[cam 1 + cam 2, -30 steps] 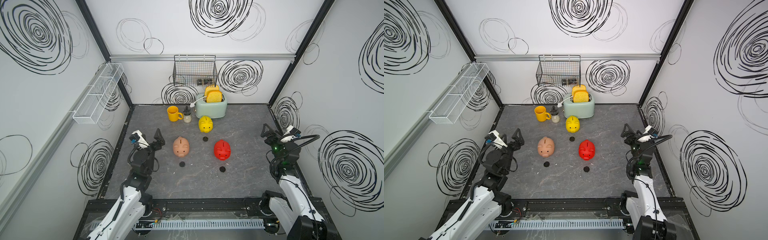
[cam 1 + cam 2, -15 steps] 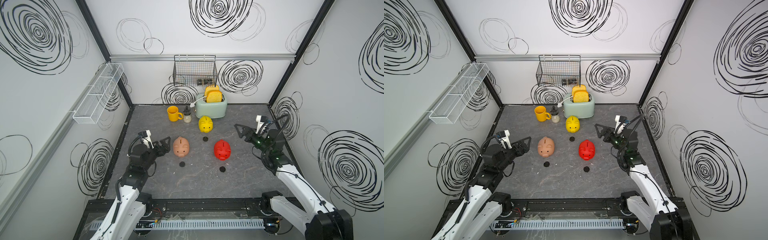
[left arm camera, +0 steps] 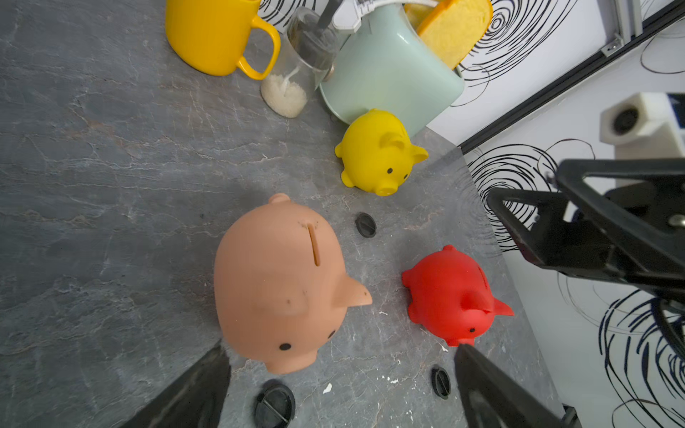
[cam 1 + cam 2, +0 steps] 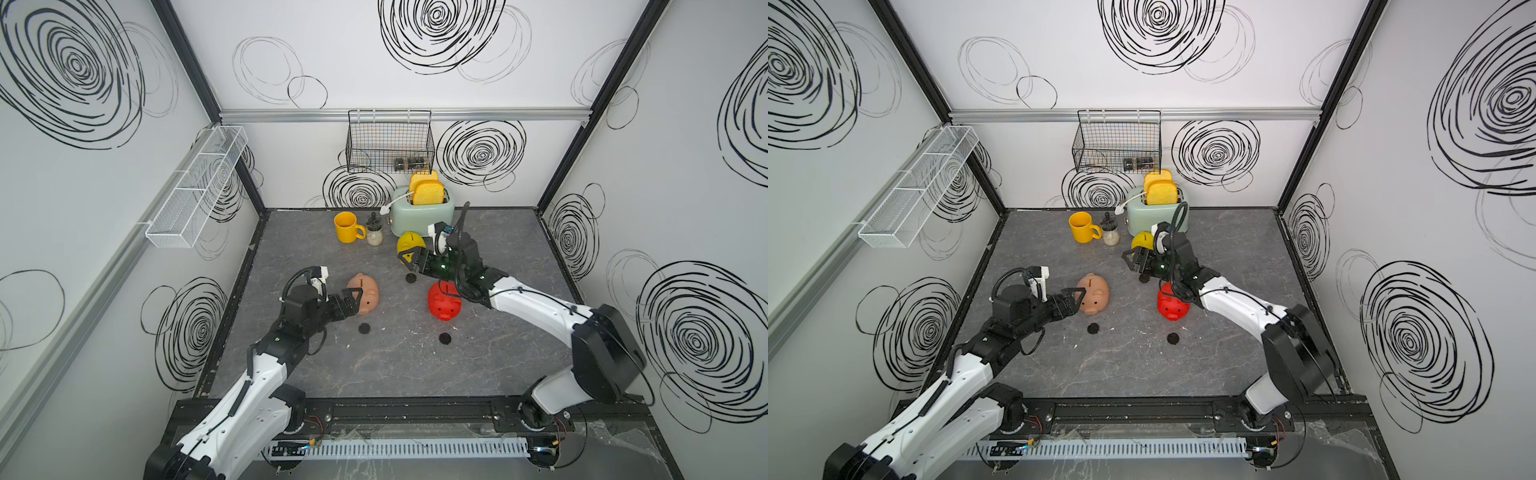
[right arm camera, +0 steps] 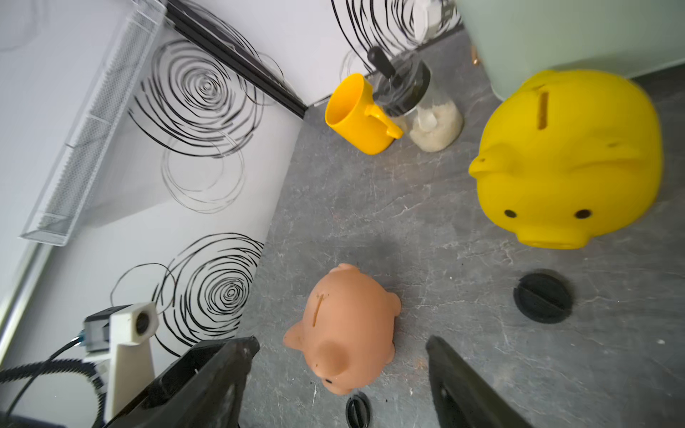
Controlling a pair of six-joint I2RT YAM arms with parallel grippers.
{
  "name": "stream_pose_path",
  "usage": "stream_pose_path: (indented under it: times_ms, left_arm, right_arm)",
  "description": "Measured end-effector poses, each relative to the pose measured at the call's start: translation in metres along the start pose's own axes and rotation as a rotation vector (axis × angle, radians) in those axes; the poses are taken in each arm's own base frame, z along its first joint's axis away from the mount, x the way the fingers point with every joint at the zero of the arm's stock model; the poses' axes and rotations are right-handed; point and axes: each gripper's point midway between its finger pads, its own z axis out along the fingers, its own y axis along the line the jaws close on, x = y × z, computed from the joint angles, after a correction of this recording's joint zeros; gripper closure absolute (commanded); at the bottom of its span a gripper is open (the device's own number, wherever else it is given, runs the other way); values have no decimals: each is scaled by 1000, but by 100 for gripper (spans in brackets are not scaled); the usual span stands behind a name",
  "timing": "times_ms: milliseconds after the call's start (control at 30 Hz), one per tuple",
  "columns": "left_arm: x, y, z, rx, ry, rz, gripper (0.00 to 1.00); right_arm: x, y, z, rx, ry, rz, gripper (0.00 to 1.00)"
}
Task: Close piggy banks
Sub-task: Turn over the piggy bank at the center of the board.
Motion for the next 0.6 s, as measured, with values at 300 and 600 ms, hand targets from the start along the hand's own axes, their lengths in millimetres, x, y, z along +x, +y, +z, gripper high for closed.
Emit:
stream_pose_path:
  times_ms: [300,600]
  left_arm:
    - [7,12,20,-51,30,-4,13]
    - [19,9,32,-41,50,22,19]
  right_arm:
    - [40,-15,51,38,122,49,22]
    - [79,-28,74,50,221,73,22]
